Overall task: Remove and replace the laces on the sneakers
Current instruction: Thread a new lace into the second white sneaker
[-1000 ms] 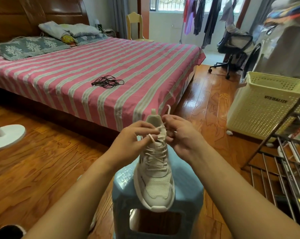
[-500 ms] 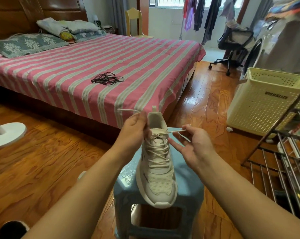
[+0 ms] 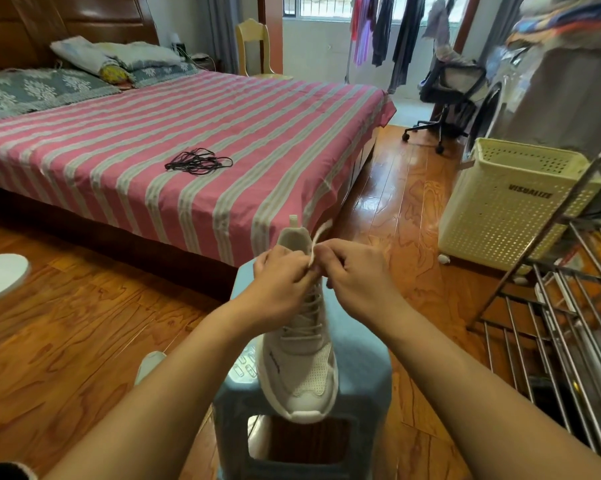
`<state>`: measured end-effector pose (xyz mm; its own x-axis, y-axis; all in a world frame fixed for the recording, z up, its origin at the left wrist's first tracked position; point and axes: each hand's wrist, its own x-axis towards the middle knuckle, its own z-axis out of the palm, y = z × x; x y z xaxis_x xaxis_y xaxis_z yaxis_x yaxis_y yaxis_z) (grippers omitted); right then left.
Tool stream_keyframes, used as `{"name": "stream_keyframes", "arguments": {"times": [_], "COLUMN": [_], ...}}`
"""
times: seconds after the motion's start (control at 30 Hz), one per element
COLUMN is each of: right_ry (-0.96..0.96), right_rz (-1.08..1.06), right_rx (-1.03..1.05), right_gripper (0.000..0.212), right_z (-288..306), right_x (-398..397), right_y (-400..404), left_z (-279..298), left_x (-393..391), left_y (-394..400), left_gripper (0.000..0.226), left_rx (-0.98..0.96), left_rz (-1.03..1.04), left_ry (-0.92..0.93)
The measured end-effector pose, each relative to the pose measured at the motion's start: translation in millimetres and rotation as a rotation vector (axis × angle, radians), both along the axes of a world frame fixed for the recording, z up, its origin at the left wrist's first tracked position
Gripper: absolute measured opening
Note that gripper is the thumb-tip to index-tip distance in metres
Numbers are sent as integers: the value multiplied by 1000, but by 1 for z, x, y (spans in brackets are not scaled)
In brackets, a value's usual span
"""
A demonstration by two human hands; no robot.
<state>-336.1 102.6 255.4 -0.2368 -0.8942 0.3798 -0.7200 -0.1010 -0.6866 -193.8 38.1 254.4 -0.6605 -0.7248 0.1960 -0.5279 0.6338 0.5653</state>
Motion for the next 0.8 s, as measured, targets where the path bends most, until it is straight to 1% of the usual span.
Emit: {"name": "stream_keyframes", "arguments": {"times": [0.1,0.2,0.27,0.33,0.4,0.47,0.57,0.6,0.67,0.73,0.8], "right_ry": [157,142,174,214,224,164,41,45,68,17,-36], "right_rz": [-111,-224,-293,-202,-23,77,122,137,163,161,152], "right_rx": [112,144,149,224,246,183,68,35,20,83,162], "right_gripper": [35,36,27,13,19,20,19,18,14,10,9], "right_z": [-3,0,7,13,10,3,0,0,-1,-4,-4], "right_x": [-5,-15,-26,-25,-13,-3,-1,-1,0,0,-2], "right_y": [-4,-3,-1,-1,-3,-10,-17,-18,-18,-21,-23], "left_z": [-9,-7,-4,0,3,7,13,14,13,6,-2], "left_x": [3,14,20,23,25,28,32,31,29,26,19], "left_y": [-3,-11,-12,-9,-10,-11,-7,-5,-3,-6,-6], "left_gripper": [41,35,28,14,15,17,20,20,30,35,30], "left_rx": [3,60,124,214,251,275,311,307,209,66,-84], "left_rz": [-20,13,-30,-83,-108,-98,-63,-60,-35,51,183], "left_ry": [-9,131,217,263,292,309,318,305,278,313,385]}}
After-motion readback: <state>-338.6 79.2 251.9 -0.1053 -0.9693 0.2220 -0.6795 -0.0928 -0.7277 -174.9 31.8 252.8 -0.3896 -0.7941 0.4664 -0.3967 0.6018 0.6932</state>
